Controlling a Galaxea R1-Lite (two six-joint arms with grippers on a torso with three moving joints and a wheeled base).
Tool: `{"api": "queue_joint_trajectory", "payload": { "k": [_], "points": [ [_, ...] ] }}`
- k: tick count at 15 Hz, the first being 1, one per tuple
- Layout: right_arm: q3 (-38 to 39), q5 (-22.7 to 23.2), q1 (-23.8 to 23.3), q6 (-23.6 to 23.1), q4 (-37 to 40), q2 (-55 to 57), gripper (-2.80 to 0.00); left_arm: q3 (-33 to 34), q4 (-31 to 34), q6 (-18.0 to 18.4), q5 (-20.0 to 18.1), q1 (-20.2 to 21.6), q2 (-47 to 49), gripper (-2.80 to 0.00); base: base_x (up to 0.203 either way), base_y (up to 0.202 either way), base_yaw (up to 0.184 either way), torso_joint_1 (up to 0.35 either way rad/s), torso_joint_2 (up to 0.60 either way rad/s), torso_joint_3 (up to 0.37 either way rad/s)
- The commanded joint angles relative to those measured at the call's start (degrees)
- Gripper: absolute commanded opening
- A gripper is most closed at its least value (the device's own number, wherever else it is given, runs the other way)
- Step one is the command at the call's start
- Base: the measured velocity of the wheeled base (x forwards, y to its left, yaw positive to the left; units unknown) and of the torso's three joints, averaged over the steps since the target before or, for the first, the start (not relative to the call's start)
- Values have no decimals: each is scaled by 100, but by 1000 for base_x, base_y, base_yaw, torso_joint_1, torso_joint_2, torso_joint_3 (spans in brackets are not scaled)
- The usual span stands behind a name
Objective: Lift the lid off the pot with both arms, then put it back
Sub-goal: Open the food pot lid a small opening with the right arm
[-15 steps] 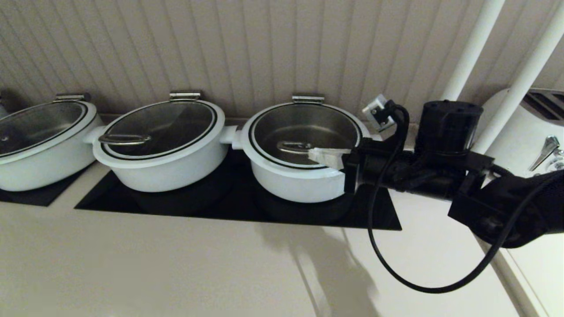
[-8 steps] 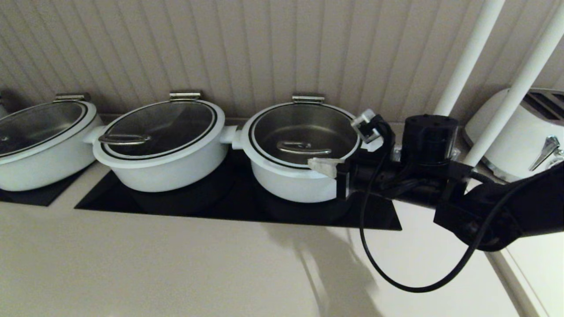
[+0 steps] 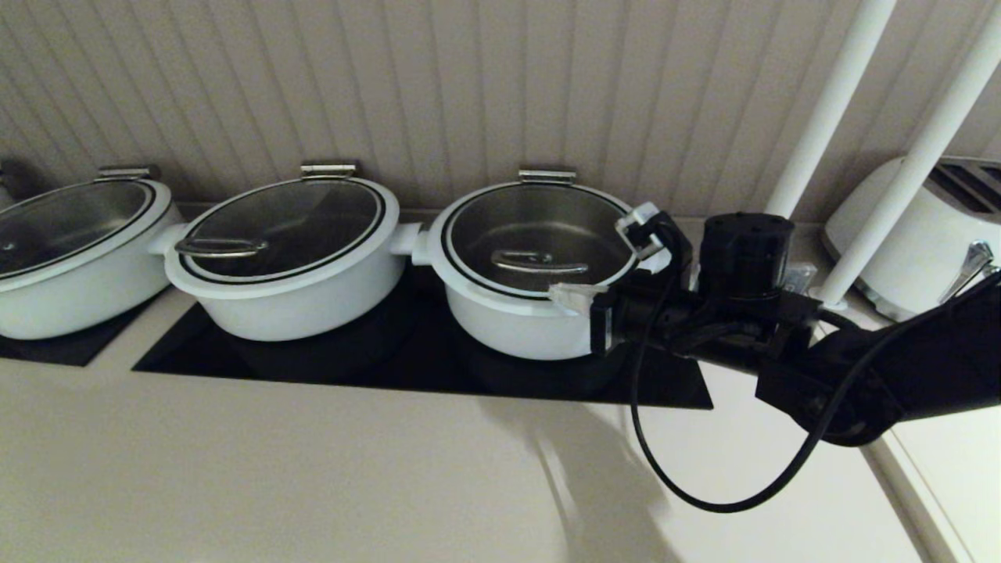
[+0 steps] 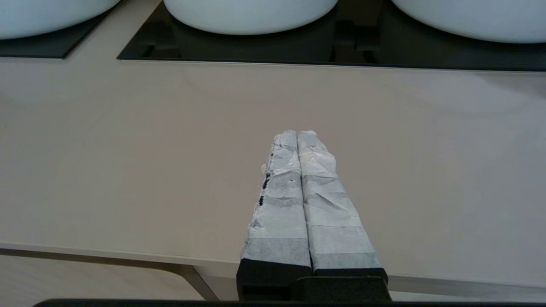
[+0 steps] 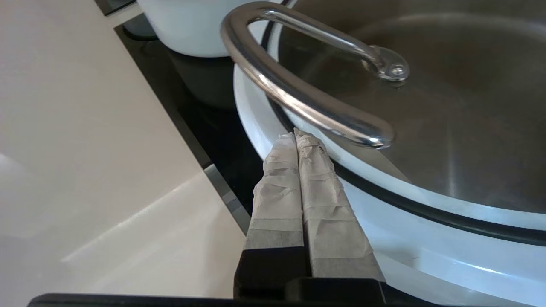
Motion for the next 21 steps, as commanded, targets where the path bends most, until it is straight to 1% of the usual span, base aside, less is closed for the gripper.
{"api": "queue_joint_trajectory", "payload": {
  "k": [1,3,7,13,21],
  "points": [
    [-14,-10,1,0,-27,14,-280,0,0,0,3,0,-2,-280,0,0,0,0,0,0],
    [-80,-29,1,8,-31,14,-280,0,0,0,3,0,-2,-280,0,0,0,0,0,0],
    [-466,-443,1,0,-36,165,-280,0,-3,0,-5,0,-2,-280,0,0,0,0,0,0],
    [-525,-472,-1,-7,-36,164,-280,0,0,0,3,0,-2,-280,0,0,0,0,0,0],
    [-840,-480,-8,-9,43,120,-280,0,-2,0,3,0,-2,-280,0,0,0,0,0,0]
  ]
}}
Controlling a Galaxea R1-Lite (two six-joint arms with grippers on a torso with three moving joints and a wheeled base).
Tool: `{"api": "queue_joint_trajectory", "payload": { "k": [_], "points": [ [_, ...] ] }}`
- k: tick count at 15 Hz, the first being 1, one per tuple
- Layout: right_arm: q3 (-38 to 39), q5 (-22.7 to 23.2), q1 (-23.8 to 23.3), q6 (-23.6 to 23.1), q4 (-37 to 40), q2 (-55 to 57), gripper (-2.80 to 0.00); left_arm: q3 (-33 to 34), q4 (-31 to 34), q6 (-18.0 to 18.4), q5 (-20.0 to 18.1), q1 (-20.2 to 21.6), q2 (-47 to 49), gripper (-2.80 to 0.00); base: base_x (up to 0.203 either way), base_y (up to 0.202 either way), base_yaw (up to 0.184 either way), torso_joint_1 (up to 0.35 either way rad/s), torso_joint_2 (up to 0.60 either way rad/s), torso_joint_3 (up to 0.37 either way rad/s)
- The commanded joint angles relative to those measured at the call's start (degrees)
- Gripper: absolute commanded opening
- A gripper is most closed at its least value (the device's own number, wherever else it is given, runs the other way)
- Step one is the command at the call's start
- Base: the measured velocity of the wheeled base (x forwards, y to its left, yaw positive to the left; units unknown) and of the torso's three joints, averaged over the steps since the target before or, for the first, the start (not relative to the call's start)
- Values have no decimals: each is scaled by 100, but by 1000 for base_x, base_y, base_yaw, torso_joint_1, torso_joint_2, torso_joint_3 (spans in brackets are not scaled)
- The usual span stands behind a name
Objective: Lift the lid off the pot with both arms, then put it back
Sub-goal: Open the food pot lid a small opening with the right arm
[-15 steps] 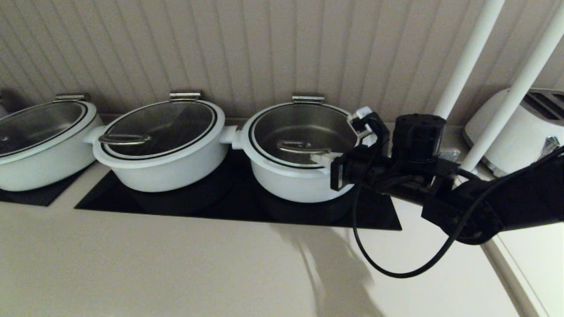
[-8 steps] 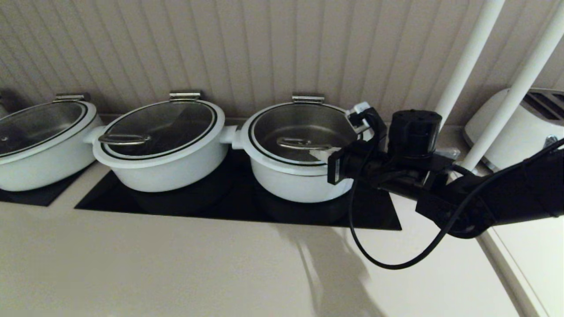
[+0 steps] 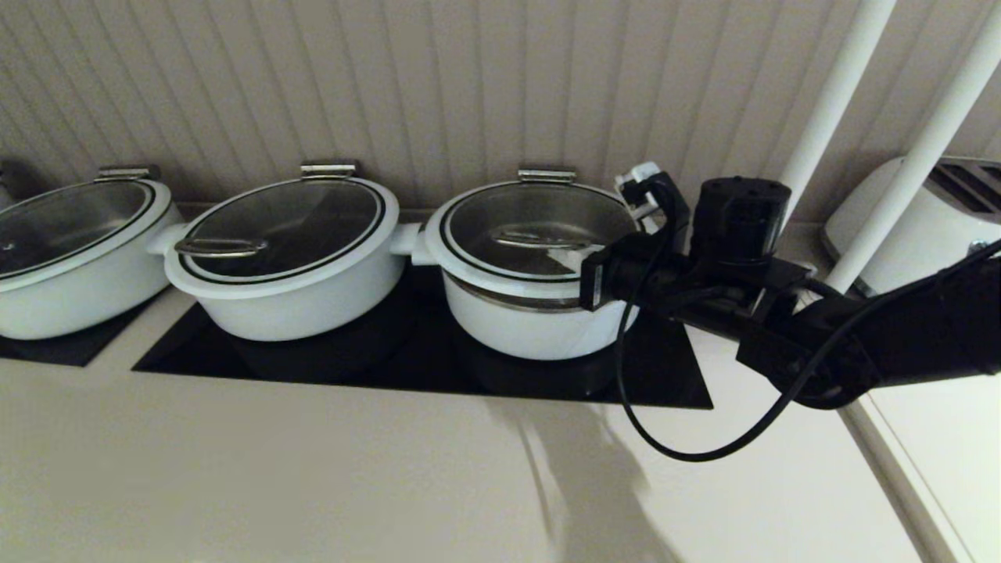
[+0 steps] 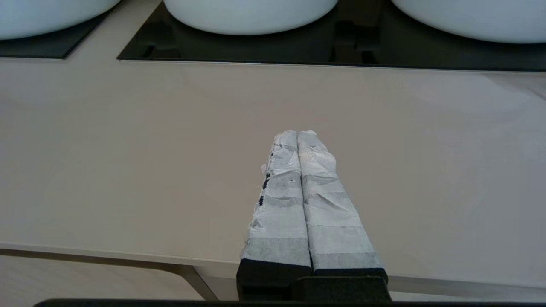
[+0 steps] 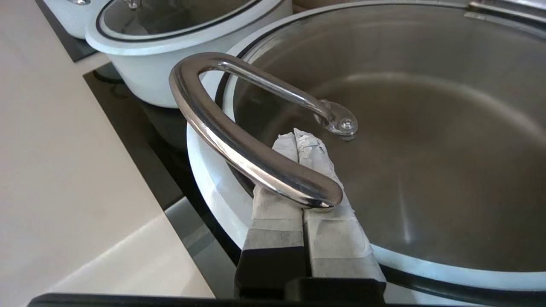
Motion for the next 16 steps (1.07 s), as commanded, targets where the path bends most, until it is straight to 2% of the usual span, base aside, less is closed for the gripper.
{"api": "queue_joint_trajectory", "payload": {
  "k": [1,6,9,12,16],
  "points": [
    [-27,12,-6,0,-26,-31,-280,0,0,0,4,0,-2,-280,0,0,0,0,0,0],
    [-229,11,-35,0,121,-32,-280,0,-6,26,4,0,-2,-280,0,0,0,0,0,0],
    [-361,12,-120,0,211,-14,-280,-10,-4,303,-52,0,-2,-280,0,0,0,0,0,0],
    [-361,12,-155,0,205,-23,-280,-207,50,403,-244,0,-2,-280,0,0,0,0,0,0],
    [-365,12,-164,0,202,-23,-280,-668,111,404,-681,0,229,-280,0,0,0,0,0,0]
  ]
}}
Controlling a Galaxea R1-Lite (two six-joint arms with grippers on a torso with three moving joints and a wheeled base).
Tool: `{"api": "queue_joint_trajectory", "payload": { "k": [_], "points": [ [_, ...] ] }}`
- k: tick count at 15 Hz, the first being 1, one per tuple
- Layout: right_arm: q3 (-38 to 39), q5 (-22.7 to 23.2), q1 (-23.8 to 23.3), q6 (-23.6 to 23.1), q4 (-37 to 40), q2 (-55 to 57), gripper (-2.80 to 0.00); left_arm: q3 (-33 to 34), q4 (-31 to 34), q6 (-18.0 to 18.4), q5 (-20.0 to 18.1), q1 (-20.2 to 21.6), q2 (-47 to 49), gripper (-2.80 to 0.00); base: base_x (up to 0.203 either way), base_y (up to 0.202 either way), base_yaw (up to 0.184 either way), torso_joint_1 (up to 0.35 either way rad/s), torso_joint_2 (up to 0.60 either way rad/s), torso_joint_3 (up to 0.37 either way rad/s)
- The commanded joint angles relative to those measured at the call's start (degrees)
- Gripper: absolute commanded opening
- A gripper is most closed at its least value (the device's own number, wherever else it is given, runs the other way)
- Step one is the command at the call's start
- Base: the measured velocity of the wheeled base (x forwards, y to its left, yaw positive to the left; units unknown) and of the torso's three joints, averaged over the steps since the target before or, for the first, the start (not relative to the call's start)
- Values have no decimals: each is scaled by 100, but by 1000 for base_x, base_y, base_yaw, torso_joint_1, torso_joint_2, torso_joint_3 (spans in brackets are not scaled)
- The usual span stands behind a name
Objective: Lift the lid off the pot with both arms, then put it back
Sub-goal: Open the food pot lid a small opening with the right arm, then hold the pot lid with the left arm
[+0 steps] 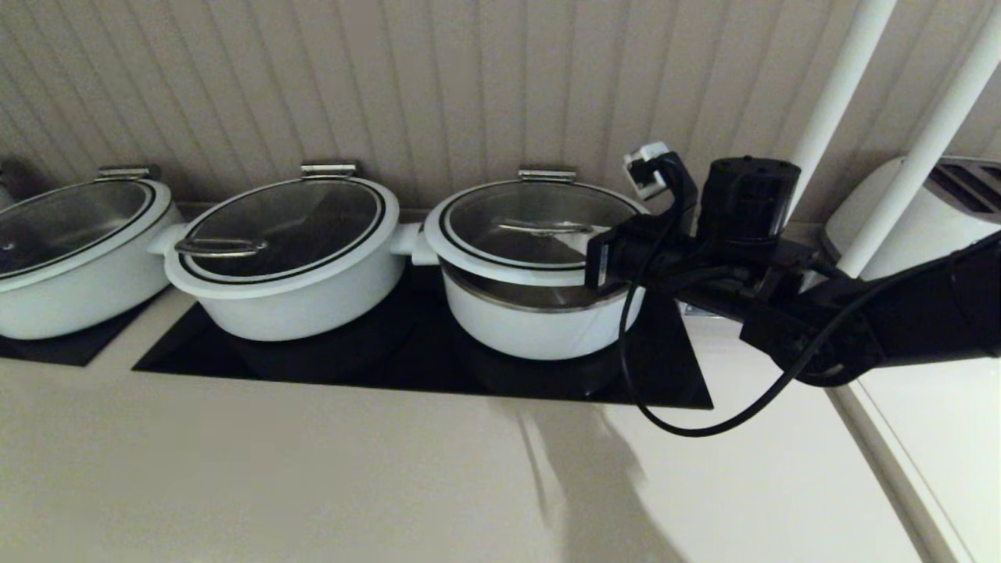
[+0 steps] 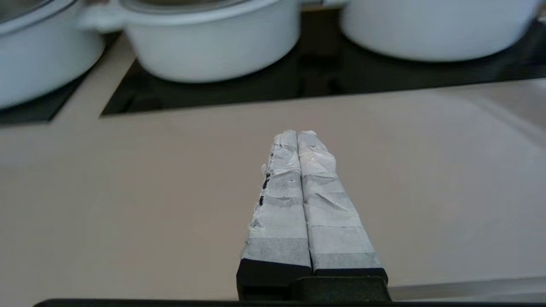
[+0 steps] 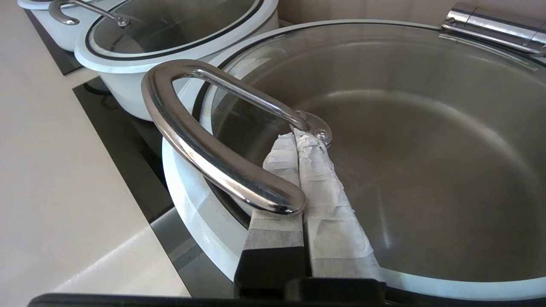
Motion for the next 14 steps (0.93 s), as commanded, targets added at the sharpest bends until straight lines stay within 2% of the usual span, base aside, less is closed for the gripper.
{"api": "queue_joint_trajectory", "payload": {
  "k": [1,11,14],
  "points": [
    [-8,12,2,5,-32,-14,-280,-247,16,4,-86,0,336,-280,0,0,0,0,0,0],
    [-245,12,2,-4,108,3,-280,-2104,-44,136,-983,-16,2749,-280,0,0,0,0,0,0],
    [-263,12,5,-4,118,8,-280,-2360,-428,140,-1433,-37,3379,-280,0,0,0,0,0,0]
  ]
}}
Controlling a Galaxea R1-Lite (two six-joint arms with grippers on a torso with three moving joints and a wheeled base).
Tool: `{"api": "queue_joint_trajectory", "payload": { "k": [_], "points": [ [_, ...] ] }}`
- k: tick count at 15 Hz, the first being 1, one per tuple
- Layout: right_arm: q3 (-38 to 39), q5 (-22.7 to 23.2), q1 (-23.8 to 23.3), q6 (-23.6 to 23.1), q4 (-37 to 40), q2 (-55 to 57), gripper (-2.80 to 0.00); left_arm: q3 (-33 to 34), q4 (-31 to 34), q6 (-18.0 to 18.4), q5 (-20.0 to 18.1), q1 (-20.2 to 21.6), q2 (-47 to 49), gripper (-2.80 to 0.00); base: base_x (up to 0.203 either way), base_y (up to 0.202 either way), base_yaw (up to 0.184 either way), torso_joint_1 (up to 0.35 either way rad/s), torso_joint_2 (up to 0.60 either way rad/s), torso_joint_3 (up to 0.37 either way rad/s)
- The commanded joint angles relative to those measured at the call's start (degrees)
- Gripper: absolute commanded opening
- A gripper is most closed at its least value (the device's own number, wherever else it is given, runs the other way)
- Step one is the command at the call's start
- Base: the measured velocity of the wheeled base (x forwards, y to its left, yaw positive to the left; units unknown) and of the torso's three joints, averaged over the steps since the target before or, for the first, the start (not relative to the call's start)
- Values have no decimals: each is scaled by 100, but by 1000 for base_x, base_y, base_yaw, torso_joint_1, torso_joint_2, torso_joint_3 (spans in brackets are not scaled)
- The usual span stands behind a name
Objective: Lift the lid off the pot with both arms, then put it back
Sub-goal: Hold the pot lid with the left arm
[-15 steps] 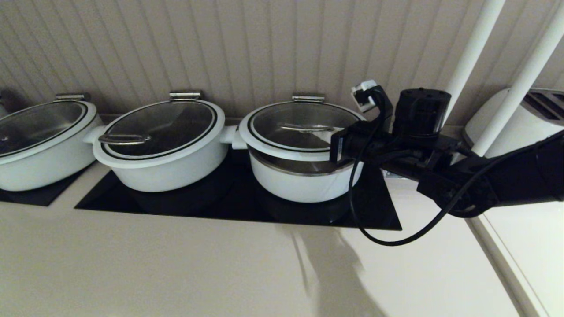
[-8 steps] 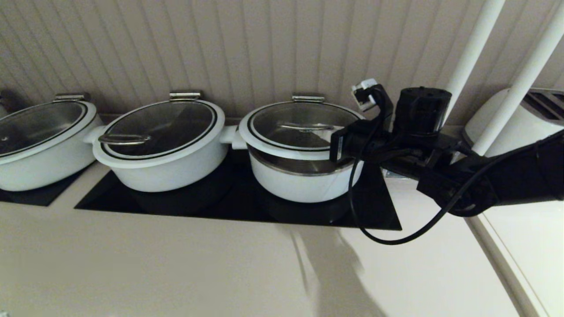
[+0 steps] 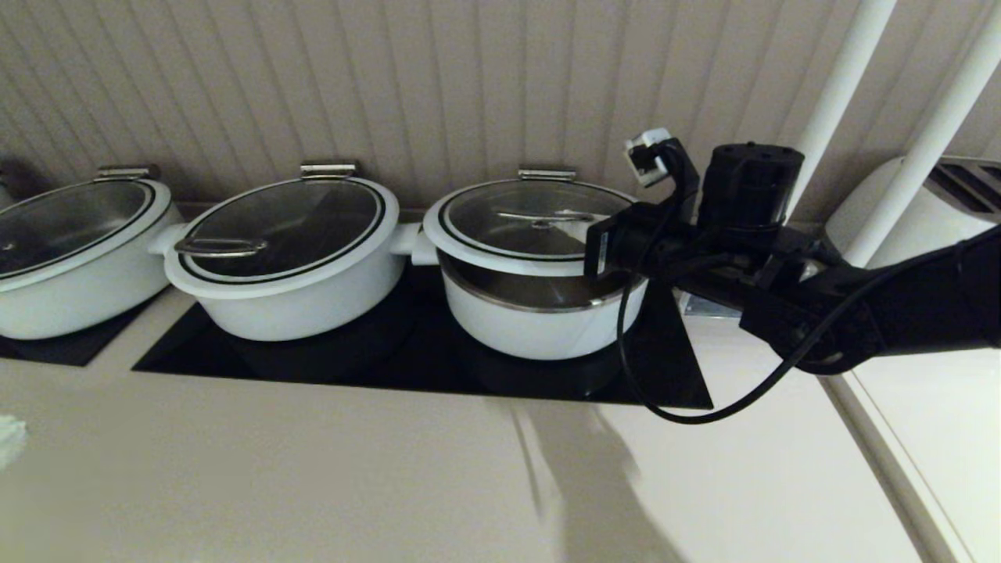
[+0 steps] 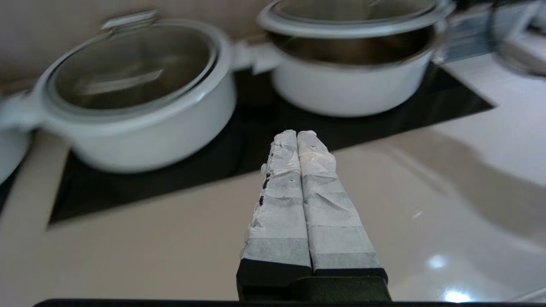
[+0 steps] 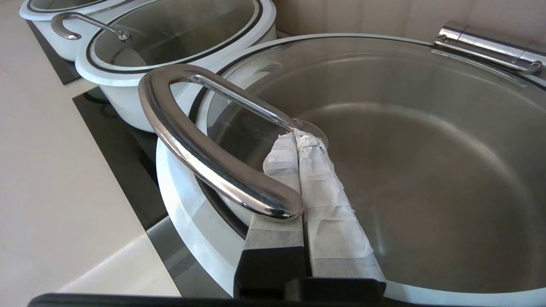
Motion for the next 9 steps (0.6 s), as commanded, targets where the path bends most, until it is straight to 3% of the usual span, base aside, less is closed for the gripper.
{"api": "queue_joint_trajectory", "payload": {
  "k": [1,3,9],
  "points": [
    [-4,12,0,0,-20,3,-280,-77,-272,5,-172,-36,658,-280,0,0,0,0,0,0],
    [-13,12,0,0,-17,11,-280,-80,-631,7,-339,-158,1096,-280,0,0,0,0,0,0],
    [-22,12,0,9,-24,56,-280,142,-1260,5,-379,-1153,2249,-280,0,0,0,0,0,0]
  ]
}}
